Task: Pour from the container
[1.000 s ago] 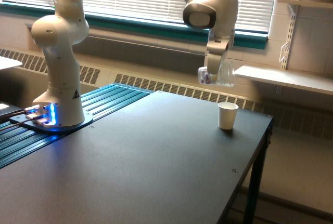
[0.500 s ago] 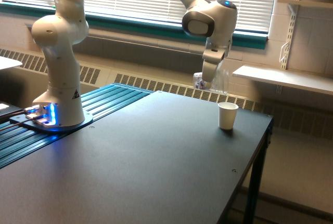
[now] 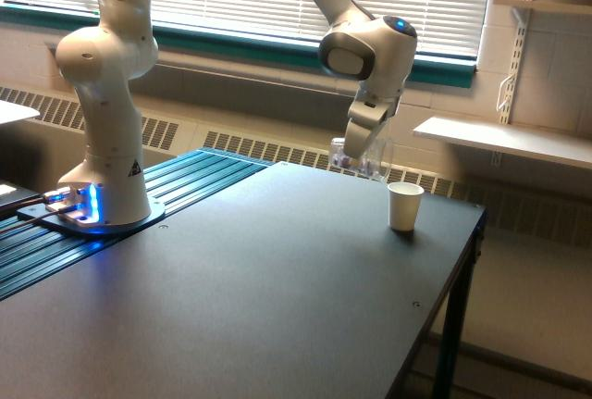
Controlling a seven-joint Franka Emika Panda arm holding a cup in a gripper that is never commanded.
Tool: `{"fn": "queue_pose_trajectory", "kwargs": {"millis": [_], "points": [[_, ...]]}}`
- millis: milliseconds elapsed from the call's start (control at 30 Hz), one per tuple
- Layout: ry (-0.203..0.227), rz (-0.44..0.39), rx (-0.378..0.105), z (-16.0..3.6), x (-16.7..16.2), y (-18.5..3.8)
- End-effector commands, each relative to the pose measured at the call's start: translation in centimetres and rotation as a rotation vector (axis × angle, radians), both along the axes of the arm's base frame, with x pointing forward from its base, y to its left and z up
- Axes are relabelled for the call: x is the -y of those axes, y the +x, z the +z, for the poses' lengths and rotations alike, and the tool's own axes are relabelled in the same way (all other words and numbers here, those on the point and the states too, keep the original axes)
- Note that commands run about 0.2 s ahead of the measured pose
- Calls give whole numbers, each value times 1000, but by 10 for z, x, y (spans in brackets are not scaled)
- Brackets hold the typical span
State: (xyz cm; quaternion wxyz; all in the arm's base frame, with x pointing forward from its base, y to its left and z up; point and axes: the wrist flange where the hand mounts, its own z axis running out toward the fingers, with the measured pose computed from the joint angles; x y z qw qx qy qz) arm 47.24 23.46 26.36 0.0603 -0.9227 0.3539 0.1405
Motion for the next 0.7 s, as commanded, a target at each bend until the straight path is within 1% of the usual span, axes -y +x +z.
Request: {"fn": "queue_pose_trajectory", "kwargs": {"millis": [33, 167, 400, 500, 700], "points": [[9, -17, -15, 7, -8, -3], [2, -10, -6, 11, -13, 0], [8, -32, 2, 13, -12, 8], [0, -38, 0, 13, -14, 10], [1, -54, -18, 6, -19, 16]]}}
